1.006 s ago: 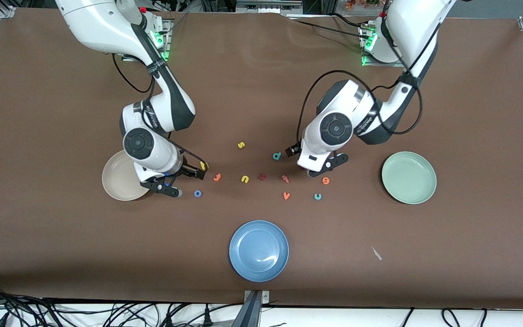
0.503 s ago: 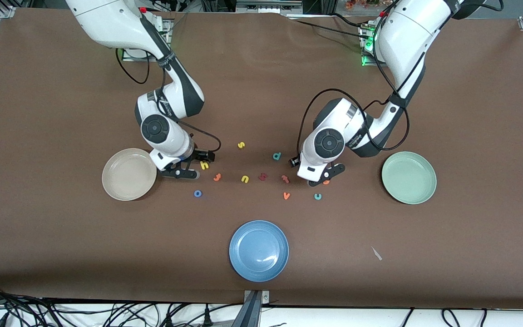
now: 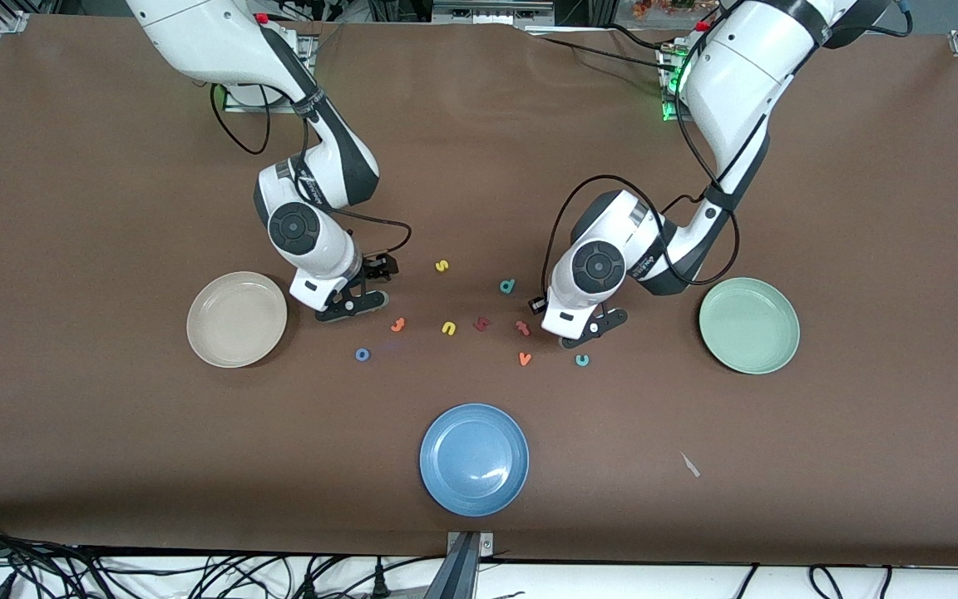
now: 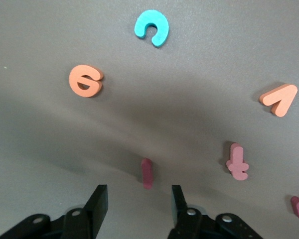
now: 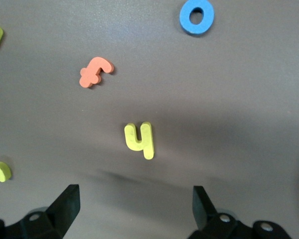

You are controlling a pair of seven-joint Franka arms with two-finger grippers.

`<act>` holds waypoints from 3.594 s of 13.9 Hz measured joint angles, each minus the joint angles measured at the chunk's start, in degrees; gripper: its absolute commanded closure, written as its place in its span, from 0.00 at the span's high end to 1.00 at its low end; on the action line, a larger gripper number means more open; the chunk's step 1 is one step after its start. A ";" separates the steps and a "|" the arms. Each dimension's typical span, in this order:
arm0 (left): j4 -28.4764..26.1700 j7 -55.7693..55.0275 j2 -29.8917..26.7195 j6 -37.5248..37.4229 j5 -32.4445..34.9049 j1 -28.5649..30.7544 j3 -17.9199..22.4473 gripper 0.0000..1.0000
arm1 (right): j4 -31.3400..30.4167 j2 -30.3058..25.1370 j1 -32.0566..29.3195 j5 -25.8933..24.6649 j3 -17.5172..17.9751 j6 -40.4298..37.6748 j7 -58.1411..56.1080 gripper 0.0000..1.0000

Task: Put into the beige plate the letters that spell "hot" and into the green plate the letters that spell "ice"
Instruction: 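Grasp the yellow 4 and pink stick with the right and left grippers, then carry the 4 to the beige plate and the stick to the green plate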

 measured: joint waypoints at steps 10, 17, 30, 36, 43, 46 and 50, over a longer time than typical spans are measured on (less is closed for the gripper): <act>0.02 0.00 2.21 2.20 0.01 -0.04 0.00 0.15 | 0.26 4.02 0.62 -3.43 0.07 8.03 -0.29 0.77; 0.21 0.00 2.51 2.62 0.01 0.25 0.07 0.00 | 0.46 3.96 0.95 -3.59 0.06 8.19 -0.25 0.58; 2.69 19.60 -5.93 -13.35 0.59 11.19 0.37 0.00 | 1.83 4.69 1.04 -4.88 0.04 8.93 -0.18 0.20; 1.73 45.32 -5.91 -15.60 0.60 22.31 0.58 0.00 | 3.73 4.84 -0.40 -4.93 -0.84 7.41 -0.50 0.11; -1.39 64.39 -3.84 -16.36 6.60 30.05 0.96 0.00 | 6.68 -0.72 -3.87 -4.89 -13.74 -5.38 -15.21 0.11; -1.66 65.96 -1.21 -16.20 9.50 32.85 0.97 0.66 | 4.67 -0.86 -4.82 -2.97 -16.04 -5.09 -16.08 0.54; -1.59 65.97 -0.90 -16.17 9.64 32.83 0.17 1.00 | 4.47 0.16 -7.03 8.33 -16.04 -5.07 -16.16 1.00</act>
